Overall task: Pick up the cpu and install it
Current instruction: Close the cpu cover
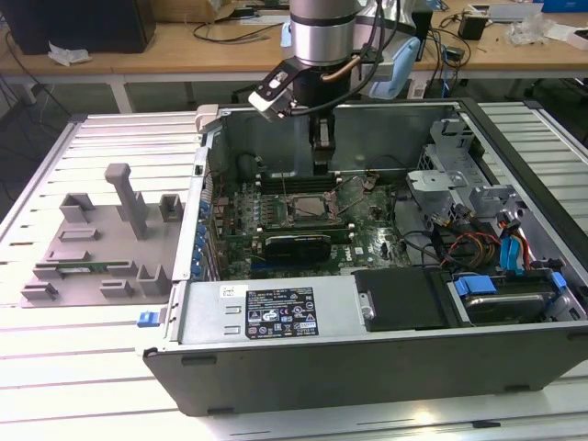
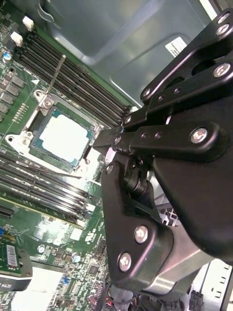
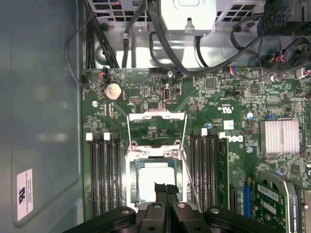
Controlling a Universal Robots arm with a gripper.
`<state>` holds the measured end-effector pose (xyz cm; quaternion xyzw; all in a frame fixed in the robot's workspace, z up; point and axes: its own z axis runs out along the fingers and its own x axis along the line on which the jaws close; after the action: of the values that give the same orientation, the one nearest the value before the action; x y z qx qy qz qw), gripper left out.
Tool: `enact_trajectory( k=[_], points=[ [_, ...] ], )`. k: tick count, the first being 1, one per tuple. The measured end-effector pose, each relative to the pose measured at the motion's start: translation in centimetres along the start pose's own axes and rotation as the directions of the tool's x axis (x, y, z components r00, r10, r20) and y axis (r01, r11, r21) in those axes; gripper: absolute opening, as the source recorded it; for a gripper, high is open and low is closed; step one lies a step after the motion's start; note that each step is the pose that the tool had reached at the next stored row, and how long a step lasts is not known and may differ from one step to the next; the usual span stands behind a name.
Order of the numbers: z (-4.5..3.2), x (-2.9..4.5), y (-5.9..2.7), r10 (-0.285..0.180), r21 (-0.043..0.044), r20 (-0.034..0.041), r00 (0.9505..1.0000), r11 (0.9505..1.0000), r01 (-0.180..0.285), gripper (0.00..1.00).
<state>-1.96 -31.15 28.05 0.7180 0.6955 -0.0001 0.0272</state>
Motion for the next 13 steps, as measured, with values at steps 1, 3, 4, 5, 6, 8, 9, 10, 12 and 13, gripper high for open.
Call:
enact_trajectory(
  k=[1,3,4,5,6,8,9,10,12,13],
  points=[
    [0.0,0.0,0.11,0.0,0.0,0.0,1.0,1.0,0.0,0.11],
    [0.02,0.01,0.42,0.0,0.0,0.0,1.0,1.0,0.0,0.11],
    [0.02,0.02,0.56,0.0,0.0,0.0,1.0,1.0,0.0,0.11],
    [0.03,0.03,0.86,0.0,0.0,0.0,1.0,1.0,0.0,0.11],
    [0.05,0.03,1.28,0.0,0.0,0.0,1.0,1.0,0.0,0.11],
    [0.06,0.04,1.68,0.0,0.0,0.0,1.0,1.0,0.0,0.11],
    [0.07,0.04,2.05,0.0,0.0001,0.0001,1.0,1.0,0.0,0.11],
    [0.09,0.05,2.4,0.0,0.0,0.0001,1.0,1.0,0.0,0.11],
    [0.12,0.06,2.95,0.0,0.0,-0.0001,1.0,1.0,0.0,0.11],
    [0.12,0.06,3.07,0.0,0.0,-0.0001,1.0,1.0,0.0,0.11]
  ],
)
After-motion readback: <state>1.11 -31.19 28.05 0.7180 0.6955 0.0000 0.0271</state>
